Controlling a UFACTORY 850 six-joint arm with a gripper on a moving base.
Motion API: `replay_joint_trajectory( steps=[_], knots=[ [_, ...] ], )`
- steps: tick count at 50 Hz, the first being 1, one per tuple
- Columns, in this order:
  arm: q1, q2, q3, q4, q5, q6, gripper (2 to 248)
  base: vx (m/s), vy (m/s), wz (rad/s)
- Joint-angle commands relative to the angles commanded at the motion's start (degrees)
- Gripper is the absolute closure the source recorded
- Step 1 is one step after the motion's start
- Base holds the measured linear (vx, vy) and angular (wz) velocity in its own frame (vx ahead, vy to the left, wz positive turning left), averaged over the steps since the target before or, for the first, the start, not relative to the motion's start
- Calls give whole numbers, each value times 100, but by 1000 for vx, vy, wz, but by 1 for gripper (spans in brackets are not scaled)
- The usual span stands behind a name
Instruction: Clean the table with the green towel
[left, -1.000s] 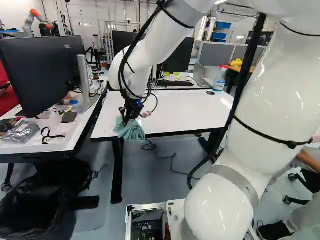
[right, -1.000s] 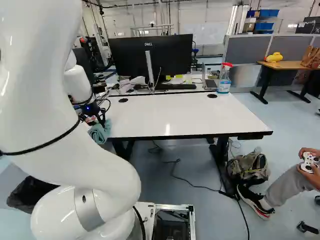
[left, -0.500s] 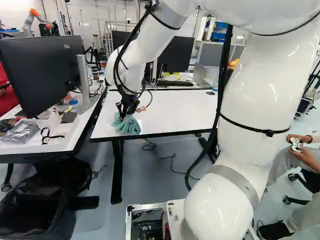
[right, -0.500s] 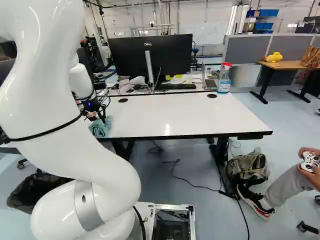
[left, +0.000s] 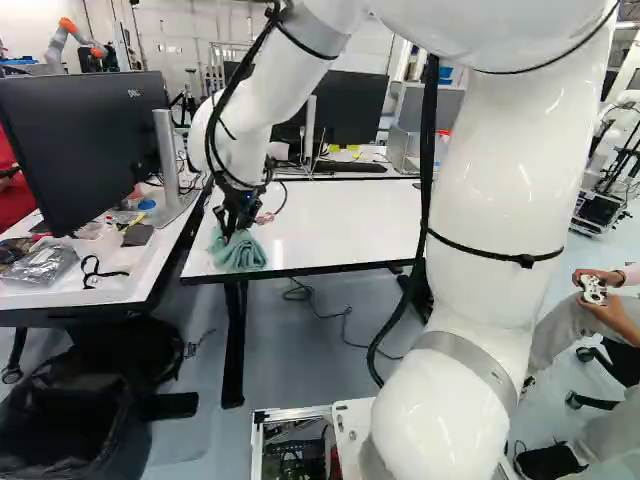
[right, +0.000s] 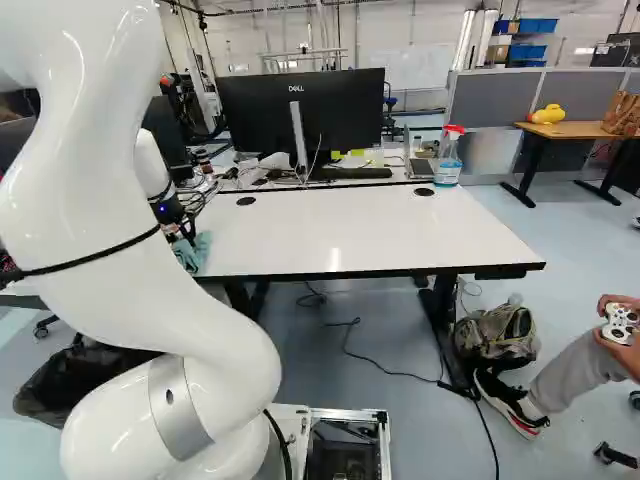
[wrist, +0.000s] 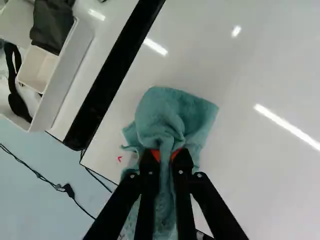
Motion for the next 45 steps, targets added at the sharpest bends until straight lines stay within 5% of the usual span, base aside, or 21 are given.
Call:
replay_joint_trajectory(
  steps=[23,45],
  knots=[
    [311,423,490,0,0,0,208,0,0,0],
    [150,980,1102,0,0,0,208,0,0,0]
  ],
)
